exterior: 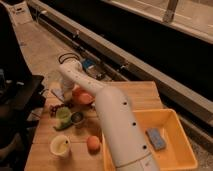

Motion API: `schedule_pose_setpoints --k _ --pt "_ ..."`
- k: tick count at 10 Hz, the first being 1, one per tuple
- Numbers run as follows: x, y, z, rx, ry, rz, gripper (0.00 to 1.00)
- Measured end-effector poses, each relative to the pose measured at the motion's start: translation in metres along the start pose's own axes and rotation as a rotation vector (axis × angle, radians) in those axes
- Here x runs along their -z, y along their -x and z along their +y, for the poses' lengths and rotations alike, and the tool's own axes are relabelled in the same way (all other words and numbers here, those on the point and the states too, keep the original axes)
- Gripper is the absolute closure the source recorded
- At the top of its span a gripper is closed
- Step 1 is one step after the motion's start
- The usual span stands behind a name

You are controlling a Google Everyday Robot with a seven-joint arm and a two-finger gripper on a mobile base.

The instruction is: Place towel in metal cup

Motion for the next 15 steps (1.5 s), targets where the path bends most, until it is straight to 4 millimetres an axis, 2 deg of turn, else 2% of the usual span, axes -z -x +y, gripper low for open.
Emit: schedule_pose_setpoints --k 1,3,6,9,11,14,15 --pt "-0.001 -0.002 0.001 0.002 0.003 0.007 0.84" --pt "0.002 0.003 -0.003 0.008 -0.03 0.004 0.99" --pt "0.022 0.007 -0.01 0.013 -0.108 0.019 1.0" --pt "0.062 0.012 -0.02 0.022 -0.18 0.058 1.0" --pt "0.1 0.014 -0.024 0.024 -0.23 0.09 1.0" --pt "0.143 -0.01 -0.003 0.007 -0.258 0.109 1.0" --pt "0.159 -0.02 0.012 0.0 -0.255 0.097 1.0"
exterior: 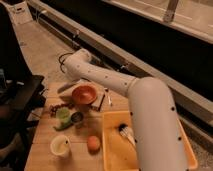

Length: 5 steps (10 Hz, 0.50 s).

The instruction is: Place towel in metal cup

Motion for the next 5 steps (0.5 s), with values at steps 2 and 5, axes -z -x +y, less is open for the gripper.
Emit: schedule_pose_setpoints --k 2,5 --pt "0.032 -0.024 0.025 -0.024 0.02 -0.034 1.0" --pt "0.071 -0.049 0.071 -0.075 0.073 -0.15 1.0"
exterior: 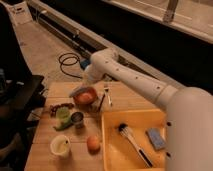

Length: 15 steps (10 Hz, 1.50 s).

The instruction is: Place towel in metal cup

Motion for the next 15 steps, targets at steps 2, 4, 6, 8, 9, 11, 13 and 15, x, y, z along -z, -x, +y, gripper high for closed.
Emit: schedule_pose_setpoints --k 2,4,6,8,9,11,13,15 --pt "0.015 0.001 0.032 -0.015 0.041 -0.101 1.0" --pt "0.021 0.008 0.051 0.017 0.09 -0.195 1.0" --pt "0.02 0.012 0.052 0.032 0.106 -0.216 1.0" --pt "0.02 0.011 0.053 0.03 0.104 -0.214 1.0" --pt "0.02 0.012 0.052 0.031 0.105 -0.215 1.0" --pt "0.02 0.011 0.052 0.031 0.105 -0.214 1.0" --pt "0.02 0.011 0.053 0.033 0.105 -0.211 1.0" --pt "0.033 0.02 0.062 0.043 0.085 -0.195 1.0"
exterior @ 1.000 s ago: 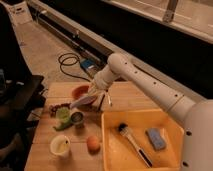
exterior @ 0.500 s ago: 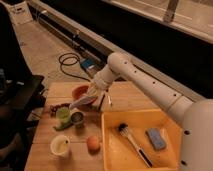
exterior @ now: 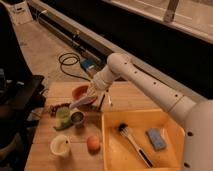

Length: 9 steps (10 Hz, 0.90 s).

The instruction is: Place towel in metal cup

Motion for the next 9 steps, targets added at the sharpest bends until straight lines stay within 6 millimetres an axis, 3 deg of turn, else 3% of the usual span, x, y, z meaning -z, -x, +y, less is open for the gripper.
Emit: schedule_pose_setpoints --k 5,7,9 --pt "0.036 0.04 0.042 0.007 -0.067 0.034 1.0" --pt "0.037 0.053 0.049 0.023 -0.08 0.025 1.0" --pt "0.026 0.057 0.05 0.033 -0.087 -0.007 1.0"
